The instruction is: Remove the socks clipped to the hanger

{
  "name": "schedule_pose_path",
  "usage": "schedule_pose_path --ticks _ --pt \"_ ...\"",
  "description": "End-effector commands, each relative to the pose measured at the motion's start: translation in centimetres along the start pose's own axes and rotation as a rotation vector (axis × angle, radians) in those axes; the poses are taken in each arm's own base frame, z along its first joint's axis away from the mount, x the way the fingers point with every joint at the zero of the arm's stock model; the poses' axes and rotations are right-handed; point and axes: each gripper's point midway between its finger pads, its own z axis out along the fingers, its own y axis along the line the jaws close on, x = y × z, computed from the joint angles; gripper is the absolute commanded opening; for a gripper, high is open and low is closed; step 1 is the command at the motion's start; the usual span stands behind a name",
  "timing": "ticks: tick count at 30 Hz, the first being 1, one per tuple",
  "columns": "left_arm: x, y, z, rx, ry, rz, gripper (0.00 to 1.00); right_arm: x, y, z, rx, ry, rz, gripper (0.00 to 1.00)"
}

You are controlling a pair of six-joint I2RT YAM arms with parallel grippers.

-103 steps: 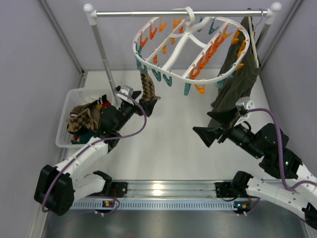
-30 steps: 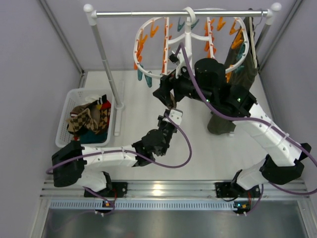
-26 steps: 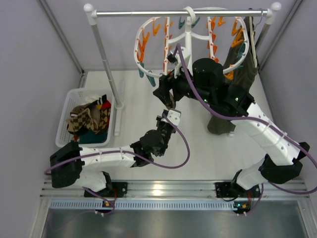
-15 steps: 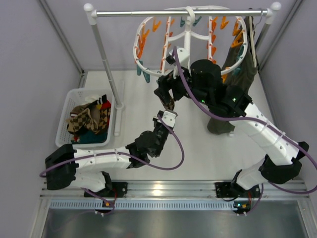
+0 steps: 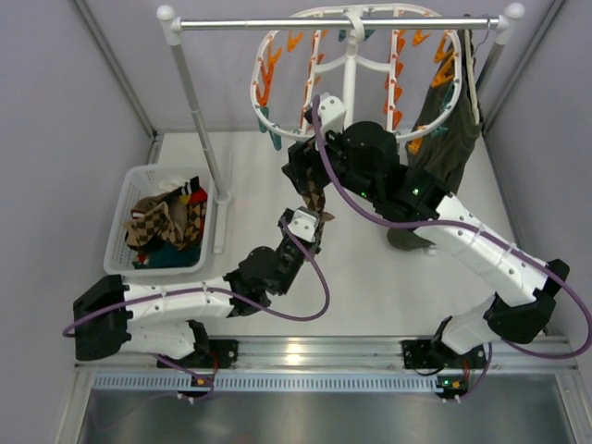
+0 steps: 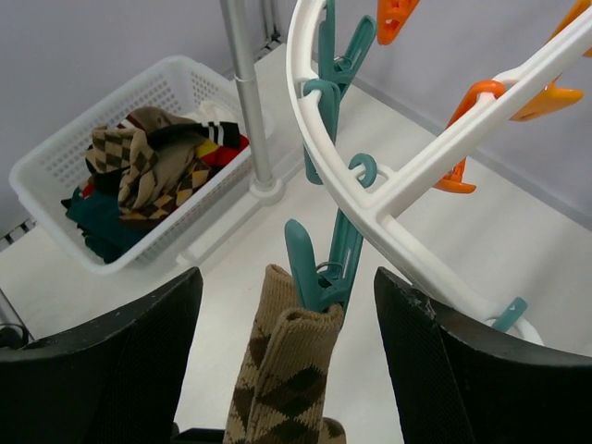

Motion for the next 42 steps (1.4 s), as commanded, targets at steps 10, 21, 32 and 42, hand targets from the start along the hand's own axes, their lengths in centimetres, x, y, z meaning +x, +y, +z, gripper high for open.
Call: schedule_pose_path --ticks 10,21,32,42 --pt "-2.2 -1.3 -0.7 0.108 -0.08 -0.09 0.0 -4.4 -1.1 0.4 0.07 -0.206 0.119 0.61" --pt "-2.1 -1.7 -1.3 0.151 -0.086 -0.099 0.0 -4.1 -1.1 1.5 0.08 -0.202 0.116 0.51" --pt "-1.6 -1.6 -1.3 0.144 -0.075 -0.097 0.0 -4.6 -0.5 1.2 0.045 -0.231 0.139 0.16" --pt "4.0 0.0 -2.9 0.061 0.04 -0.1 0.0 -5.1 -0.6 0.5 0.042 -0.261 0.164 0.05"
